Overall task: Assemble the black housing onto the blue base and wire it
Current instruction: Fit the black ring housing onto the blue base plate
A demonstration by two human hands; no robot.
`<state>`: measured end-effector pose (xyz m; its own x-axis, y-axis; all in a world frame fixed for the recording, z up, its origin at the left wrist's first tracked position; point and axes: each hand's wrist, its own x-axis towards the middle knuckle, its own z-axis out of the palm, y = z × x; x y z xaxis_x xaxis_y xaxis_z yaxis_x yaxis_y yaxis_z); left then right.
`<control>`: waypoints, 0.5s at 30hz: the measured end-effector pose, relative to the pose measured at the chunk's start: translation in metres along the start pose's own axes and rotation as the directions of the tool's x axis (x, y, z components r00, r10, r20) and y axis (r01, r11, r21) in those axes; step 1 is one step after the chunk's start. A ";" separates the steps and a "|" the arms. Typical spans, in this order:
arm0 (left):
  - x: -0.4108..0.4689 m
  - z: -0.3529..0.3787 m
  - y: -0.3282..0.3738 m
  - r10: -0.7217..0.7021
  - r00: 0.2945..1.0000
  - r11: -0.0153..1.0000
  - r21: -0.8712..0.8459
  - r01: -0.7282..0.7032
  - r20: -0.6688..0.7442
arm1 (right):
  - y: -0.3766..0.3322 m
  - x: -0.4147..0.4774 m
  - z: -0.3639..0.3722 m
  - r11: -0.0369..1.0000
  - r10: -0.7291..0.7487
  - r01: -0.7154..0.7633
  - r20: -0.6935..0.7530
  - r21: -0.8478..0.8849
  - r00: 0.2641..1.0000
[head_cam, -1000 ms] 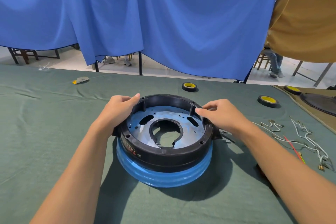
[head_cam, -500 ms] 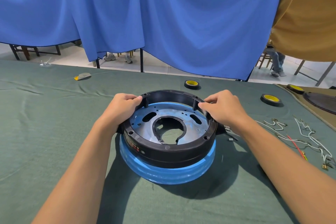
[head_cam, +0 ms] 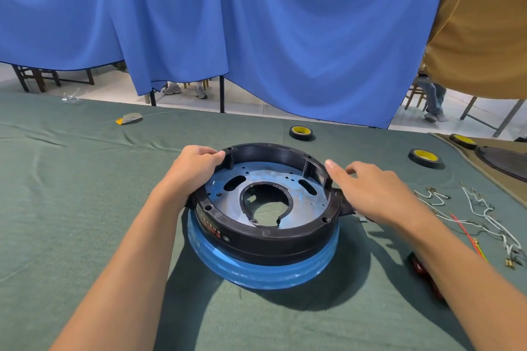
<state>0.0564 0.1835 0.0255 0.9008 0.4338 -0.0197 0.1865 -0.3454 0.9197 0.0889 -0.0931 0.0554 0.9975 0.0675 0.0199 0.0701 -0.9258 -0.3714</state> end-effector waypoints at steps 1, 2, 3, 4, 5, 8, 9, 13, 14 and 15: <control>0.000 0.001 0.000 0.001 1.000 1.000 0.001 -0.001 0.000 | 0.003 -0.003 0.000 0.999 0.021 -0.022 0.043 0.024 0.999; 0.001 0.001 0.000 0.003 1.000 1.000 0.003 -0.003 -0.001 | 0.004 -0.007 0.002 0.991 0.043 -0.056 0.106 0.125 0.993; 0.001 0.001 0.000 0.006 1.000 1.000 0.006 -0.006 -0.004 | 0.004 -0.010 0.005 0.959 0.060 -0.105 0.172 0.265 0.983; 0.002 0.001 0.000 0.008 1.000 1.000 0.011 -0.008 -0.008 | 0.003 -0.012 0.008 0.904 0.065 -0.151 0.221 0.400 0.973; 0.003 0.001 0.000 0.007 1.000 1.000 0.020 -0.007 -0.011 | 0.002 -0.011 0.011 0.846 0.061 -0.179 0.243 0.503 0.968; 0.004 -0.006 -0.001 -0.016 0.999 0.998 0.063 0.018 -0.035 | 0.001 -0.006 0.014 0.684 0.064 -0.234 0.263 0.691 0.963; 0.006 -0.010 -0.002 -0.020 0.998 0.996 0.086 0.024 -0.053 | 0.000 -0.004 0.013 0.627 0.070 -0.255 0.272 0.736 0.960; 0.007 -0.021 0.000 -0.048 0.983 0.959 0.267 0.095 -0.177 | -0.011 0.005 0.008 0.404 -0.010 -0.250 0.277 0.880 0.961; 0.005 -0.022 0.001 -0.067 0.979 0.948 0.295 0.123 -0.193 | -0.013 0.007 0.007 0.421 -0.024 -0.225 0.259 0.879 0.966; 0.004 -0.023 0.001 -0.087 0.975 0.931 0.331 0.152 -0.204 | -0.015 0.011 0.009 0.463 -0.027 -0.196 0.234 0.864 0.972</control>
<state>0.0513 0.2035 0.0355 0.7822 0.6228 -0.0190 0.4403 -0.5309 0.7241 0.0983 -0.0756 0.0527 0.9660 0.1773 -0.1881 -0.1683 -0.1205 -0.9783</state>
